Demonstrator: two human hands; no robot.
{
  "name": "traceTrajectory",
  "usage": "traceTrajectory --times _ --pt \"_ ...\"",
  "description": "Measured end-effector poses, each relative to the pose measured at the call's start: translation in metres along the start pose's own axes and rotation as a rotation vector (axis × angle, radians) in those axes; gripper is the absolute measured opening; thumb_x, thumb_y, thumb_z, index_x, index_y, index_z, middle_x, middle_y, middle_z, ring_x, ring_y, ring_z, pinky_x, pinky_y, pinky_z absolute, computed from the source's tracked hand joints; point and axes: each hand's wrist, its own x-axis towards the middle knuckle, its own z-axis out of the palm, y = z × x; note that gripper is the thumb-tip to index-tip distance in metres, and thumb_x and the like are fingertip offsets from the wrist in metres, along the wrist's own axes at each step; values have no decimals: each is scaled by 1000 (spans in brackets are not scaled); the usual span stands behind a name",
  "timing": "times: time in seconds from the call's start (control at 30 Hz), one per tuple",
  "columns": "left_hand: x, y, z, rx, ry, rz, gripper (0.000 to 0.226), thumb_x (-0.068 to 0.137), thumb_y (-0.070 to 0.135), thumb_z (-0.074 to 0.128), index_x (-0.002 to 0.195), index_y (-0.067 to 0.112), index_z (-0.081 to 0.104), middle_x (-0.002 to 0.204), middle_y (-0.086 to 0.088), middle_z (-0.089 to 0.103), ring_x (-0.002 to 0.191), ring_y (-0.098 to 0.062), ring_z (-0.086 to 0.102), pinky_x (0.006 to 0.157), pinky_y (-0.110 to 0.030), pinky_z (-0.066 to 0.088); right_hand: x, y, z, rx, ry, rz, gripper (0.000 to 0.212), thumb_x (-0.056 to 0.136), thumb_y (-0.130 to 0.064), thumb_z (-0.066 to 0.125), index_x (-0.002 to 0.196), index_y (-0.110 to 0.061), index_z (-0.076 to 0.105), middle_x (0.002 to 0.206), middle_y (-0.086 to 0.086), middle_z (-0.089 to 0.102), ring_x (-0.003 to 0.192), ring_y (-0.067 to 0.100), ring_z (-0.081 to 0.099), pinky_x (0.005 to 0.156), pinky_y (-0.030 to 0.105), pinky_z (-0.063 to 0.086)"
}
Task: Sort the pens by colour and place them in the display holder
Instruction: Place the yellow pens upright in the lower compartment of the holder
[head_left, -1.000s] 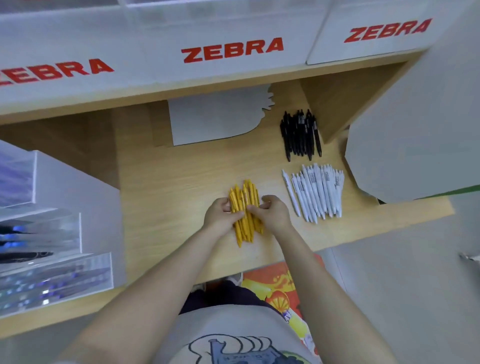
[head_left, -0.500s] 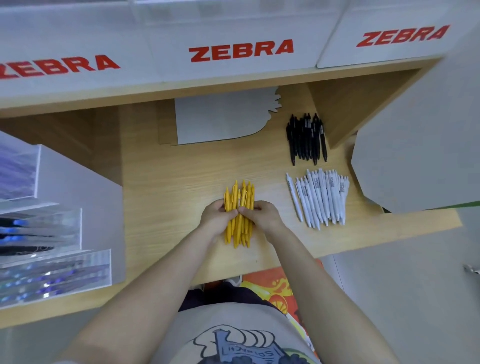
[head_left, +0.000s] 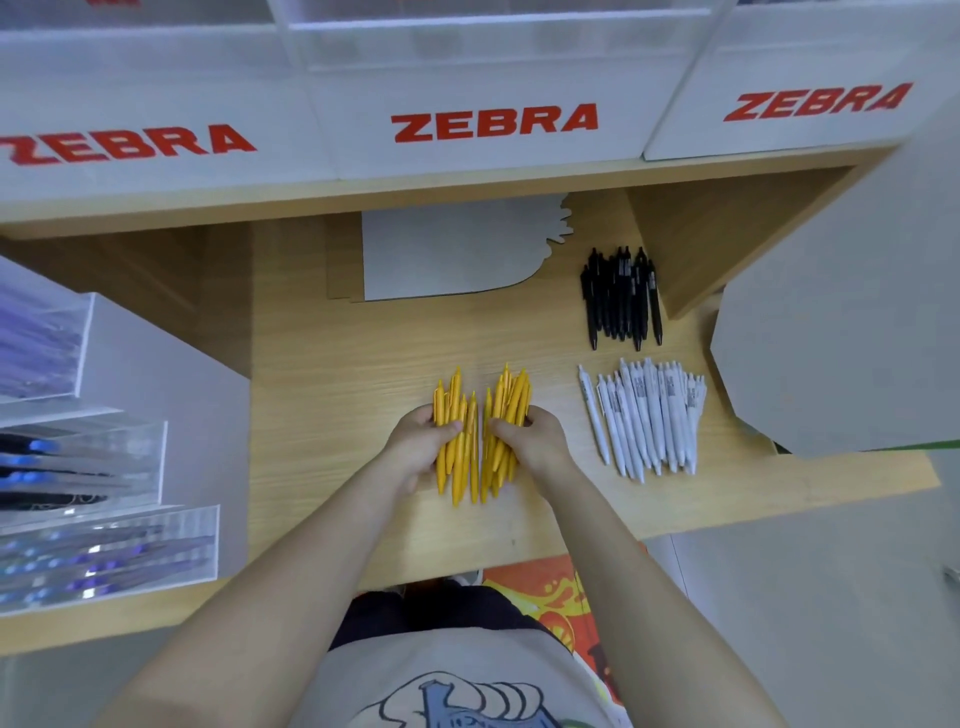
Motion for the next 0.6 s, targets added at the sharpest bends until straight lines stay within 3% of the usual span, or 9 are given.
traceTrajectory --times 0.1,0.2,0.3,0.43,0.6 --pt "-3 1 -7 -85 -20 -40 22 97 10 61 118 5 64 97 -12 71 82 -23 68 77 -37 57 -2 -1 -11 39 10 5 19 86 -19 71 100 -7 70 86 5 71 81 20 69 69 30 54" --pt "-11 7 -13 -234 -82 -67 19 99 8 57 116 4 62 84 -13 66 71 -23 66 63 -36 59 -10 -4 -21 175 -68 37 16 87 -16 70 93 -2 66 70 10 65 61 27 66 53 35 54" --pt "-20 14 -13 -313 -166 -46 10 99 8 55 109 8 59 85 -14 63 68 -21 66 57 -33 58 -19 -7 -23 236 -161 1 13 87 -18 72 87 -6 68 68 8 65 66 27 64 61 39 52" --pt "-33 19 -6 -326 -260 -4 23 98 12 57 121 8 57 108 -18 68 91 -29 70 71 -40 59 -33 -15 -9 315 -284 -43 19 88 -14 70 104 -2 71 97 16 74 92 33 71 83 45 58" --pt "-49 22 -3 -297 -277 15 48 94 24 61 138 9 49 128 -21 64 115 -37 64 88 -51 56 -47 -24 6 209 -194 -92 19 89 -18 71 105 -8 70 100 12 74 96 27 71 84 42 57"
